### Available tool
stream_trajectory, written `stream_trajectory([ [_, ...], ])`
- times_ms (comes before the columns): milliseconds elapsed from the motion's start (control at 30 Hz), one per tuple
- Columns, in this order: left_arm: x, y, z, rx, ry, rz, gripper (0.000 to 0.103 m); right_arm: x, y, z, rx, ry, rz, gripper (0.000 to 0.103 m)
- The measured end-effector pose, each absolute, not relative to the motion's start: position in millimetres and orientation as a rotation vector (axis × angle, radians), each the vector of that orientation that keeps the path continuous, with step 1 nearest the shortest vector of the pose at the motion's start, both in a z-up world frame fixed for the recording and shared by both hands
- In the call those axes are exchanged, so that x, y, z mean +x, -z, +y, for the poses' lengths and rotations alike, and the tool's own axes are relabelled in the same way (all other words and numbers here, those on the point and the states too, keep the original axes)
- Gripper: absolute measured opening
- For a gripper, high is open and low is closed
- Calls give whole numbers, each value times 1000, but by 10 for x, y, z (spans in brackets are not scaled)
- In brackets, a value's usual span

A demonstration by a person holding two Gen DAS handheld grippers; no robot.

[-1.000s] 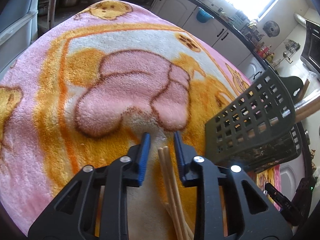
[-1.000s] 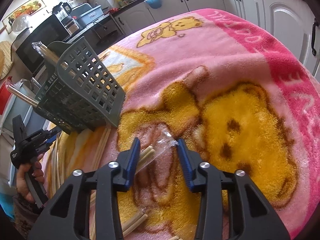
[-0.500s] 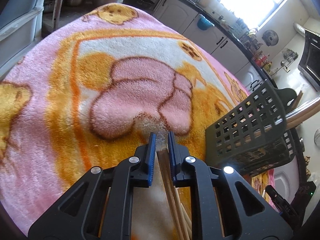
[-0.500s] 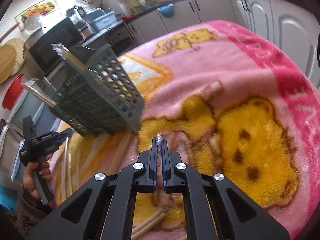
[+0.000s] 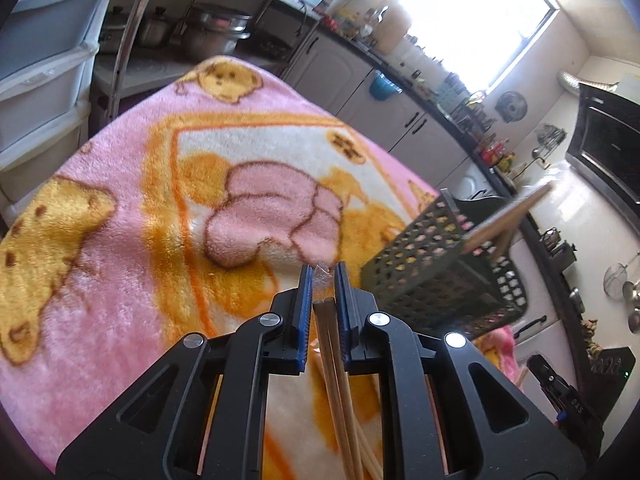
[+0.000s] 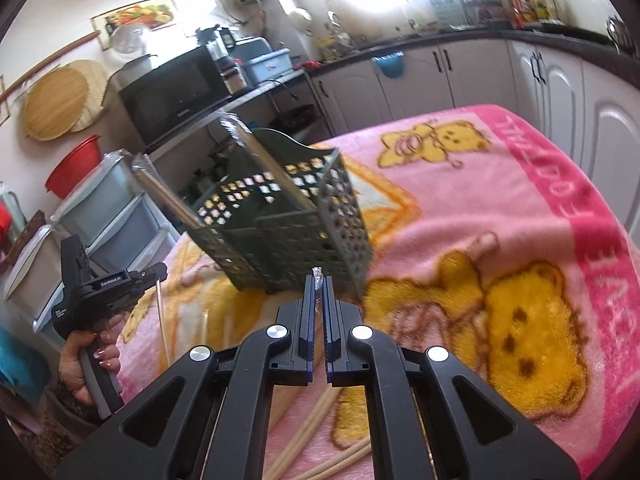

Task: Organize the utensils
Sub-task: 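Lift chopsticks with the left tool toward the caddy while the right tool carries its own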

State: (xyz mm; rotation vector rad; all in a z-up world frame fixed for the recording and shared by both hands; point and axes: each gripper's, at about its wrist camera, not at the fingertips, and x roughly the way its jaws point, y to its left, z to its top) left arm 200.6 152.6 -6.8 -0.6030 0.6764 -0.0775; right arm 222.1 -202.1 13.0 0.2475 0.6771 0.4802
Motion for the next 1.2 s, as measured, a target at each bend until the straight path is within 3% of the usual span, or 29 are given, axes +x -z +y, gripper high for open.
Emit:
stream_trajectory([
  [1200,1546,-1129,668,-449,349,419,7,1740,-939,-1920,174,-589,438,2],
])
